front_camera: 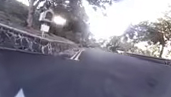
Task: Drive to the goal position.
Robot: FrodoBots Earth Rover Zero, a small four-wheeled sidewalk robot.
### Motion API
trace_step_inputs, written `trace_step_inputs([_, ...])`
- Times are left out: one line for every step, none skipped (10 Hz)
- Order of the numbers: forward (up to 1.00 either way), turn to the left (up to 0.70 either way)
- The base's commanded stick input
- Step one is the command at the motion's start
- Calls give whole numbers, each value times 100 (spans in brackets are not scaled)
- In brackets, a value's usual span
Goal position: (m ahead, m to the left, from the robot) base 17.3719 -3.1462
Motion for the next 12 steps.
trace_step_inputs([50,0])
trace_step_inputs([50,0])
trace_step_inputs([50,0])
trace_step_inputs([50,0])
trace_step_inputs([50,0])
trace_step_inputs([50,0])
trace_step_inputs([50,0])
trace_step_inputs([50,0])
trace_step_inputs([50,0])
trace_step_inputs([50,0])
trace_step_inputs([50,0])
trace_step_inputs([50,0])
